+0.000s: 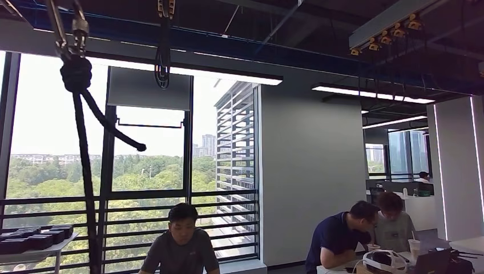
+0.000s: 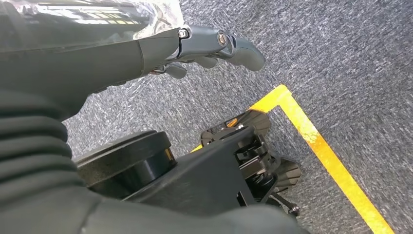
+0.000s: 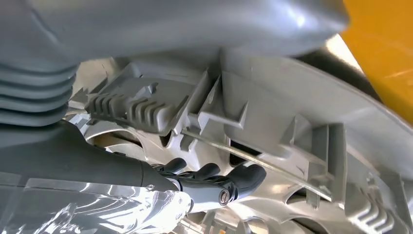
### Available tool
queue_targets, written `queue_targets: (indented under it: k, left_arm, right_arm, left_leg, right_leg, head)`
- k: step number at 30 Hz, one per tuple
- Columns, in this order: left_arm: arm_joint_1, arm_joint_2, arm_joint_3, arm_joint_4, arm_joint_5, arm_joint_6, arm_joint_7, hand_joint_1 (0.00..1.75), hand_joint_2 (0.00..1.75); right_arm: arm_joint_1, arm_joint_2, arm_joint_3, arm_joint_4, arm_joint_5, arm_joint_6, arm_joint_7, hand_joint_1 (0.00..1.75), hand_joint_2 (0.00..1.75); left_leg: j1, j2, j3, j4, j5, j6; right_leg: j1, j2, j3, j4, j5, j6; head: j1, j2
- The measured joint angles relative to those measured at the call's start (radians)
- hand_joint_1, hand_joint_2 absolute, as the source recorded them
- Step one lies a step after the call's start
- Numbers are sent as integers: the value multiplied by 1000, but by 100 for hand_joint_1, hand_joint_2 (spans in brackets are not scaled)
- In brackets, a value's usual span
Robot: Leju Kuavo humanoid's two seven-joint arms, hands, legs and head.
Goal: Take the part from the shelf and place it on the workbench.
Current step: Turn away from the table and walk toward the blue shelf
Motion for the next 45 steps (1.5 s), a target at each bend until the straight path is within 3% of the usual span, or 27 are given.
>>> queue_targets:
  k: [10,18,22,26,31,38,45]
  left_arm:
    - [2,-3,14,0,-16,15,3,0,0]
    - [7,-6,17,0,-50,59,18,0,0]
    - [14,-9,21,0,-46,65,2,0,0]
    - [26,-10,25,0,-42,78,-26,0,0]
    - [47,-10,37,0,-17,99,-66,0,0]
    - [77,-9,50,4,9,111,-95,0,0]
    - [83,-9,57,5,14,114,-102,0,0]
  right_arm:
    - [-42,-20,-31,-94,5,-15,18,0,0]
    - [-112,-63,-71,-283,-19,-40,41,0,0]
    - [-133,-98,-105,-421,-62,-110,31,0,0]
    - [-134,-143,-152,-583,-154,-220,-18,0,0]
    - [-85,-206,-228,-849,-375,-354,-168,0,0]
    - [1,-281,-298,-1151,-515,-392,-285,0,0]
    - [52,-324,-334,-1300,-551,-407,-331,0,0]
  left_leg:
    - [0,0,0,0,0,0]
    - [0,1,0,0,0,0]
    - [0,1,0,0,0,0]
    - [0,1,0,0,0,0]
    - [0,1,0,0,-1,0]
    - [0,3,1,0,-3,-1]
    - [0,3,1,0,-3,-1]
  right_leg:
    - [0,0,0,0,0,0]
    - [0,1,0,0,0,0]
    - [0,1,0,0,0,0]
    - [0,1,-1,-1,0,0]
    - [0,2,-1,-1,0,0]
    - [0,3,0,-1,-1,1]
    - [0,3,0,-1,-1,1]
  head:
    - [0,0]
    - [0,0]
    - [0,0]
    - [0,0]
    - [0,0]
    - [0,0]
    - [0,0]
